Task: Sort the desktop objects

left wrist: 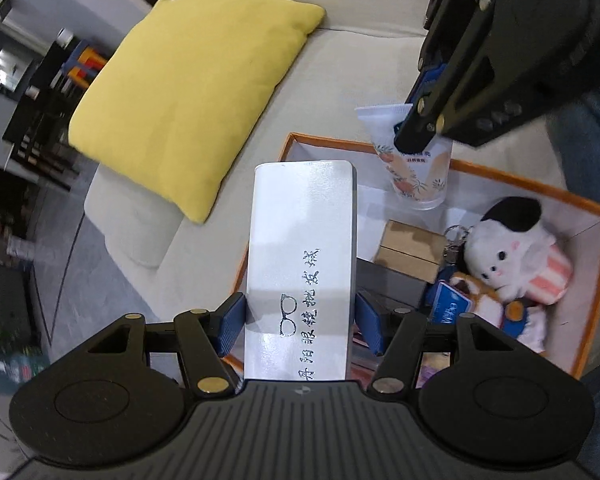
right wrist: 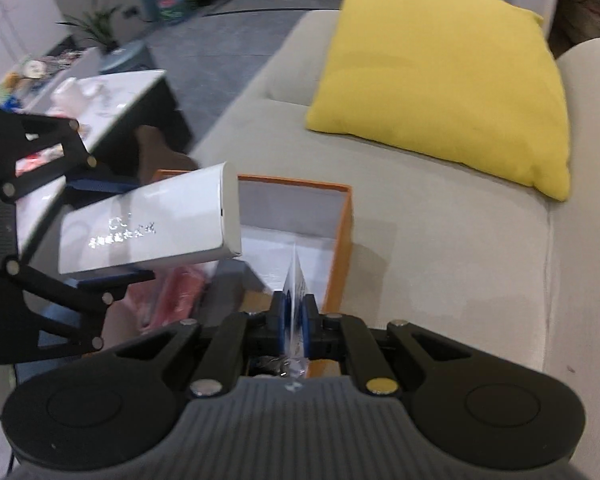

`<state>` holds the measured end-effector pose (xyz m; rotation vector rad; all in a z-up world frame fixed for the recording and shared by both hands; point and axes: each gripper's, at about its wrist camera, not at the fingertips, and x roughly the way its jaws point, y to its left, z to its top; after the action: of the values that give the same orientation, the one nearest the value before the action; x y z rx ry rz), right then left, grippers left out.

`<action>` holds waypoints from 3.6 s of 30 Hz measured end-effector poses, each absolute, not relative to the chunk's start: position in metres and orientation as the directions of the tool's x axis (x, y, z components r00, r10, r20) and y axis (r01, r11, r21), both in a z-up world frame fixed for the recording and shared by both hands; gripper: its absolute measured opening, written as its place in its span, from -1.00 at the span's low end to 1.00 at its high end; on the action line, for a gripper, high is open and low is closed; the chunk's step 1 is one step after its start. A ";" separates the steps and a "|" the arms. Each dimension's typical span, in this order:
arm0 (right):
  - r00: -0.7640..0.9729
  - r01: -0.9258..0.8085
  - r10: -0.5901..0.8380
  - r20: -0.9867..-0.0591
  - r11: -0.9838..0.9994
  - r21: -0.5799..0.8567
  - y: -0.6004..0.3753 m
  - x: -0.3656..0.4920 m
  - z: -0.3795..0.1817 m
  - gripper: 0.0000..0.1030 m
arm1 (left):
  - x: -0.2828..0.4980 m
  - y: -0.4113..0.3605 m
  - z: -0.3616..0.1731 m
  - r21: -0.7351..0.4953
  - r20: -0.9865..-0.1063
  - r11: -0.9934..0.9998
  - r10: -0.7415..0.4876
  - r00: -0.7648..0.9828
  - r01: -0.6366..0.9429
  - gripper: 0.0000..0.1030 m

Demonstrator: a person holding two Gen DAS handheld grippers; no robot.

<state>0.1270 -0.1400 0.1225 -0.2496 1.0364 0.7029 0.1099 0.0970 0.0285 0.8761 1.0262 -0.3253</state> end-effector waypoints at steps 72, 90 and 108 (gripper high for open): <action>0.342 -0.572 0.466 -0.816 0.792 0.213 -0.179 0.160 0.081 -0.30 | 0.219 0.092 -0.057 0.215 -0.974 0.483 0.040 0.223 0.849 0.35; 0.332 -0.655 0.535 -0.777 0.723 0.218 -0.178 0.102 0.109 -0.30 | 0.132 0.082 0.027 0.371 -0.919 0.585 0.118 0.377 0.721 0.35; 0.450 -0.722 0.581 -0.678 0.684 0.108 -0.196 0.006 0.117 0.02 | -0.005 0.076 0.056 0.309 -0.741 0.904 0.034 0.671 0.295 0.35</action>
<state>0.0065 -0.1955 0.1171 -0.2079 0.7507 0.8127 -0.0050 0.0758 0.0562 0.4281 0.8284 -0.1526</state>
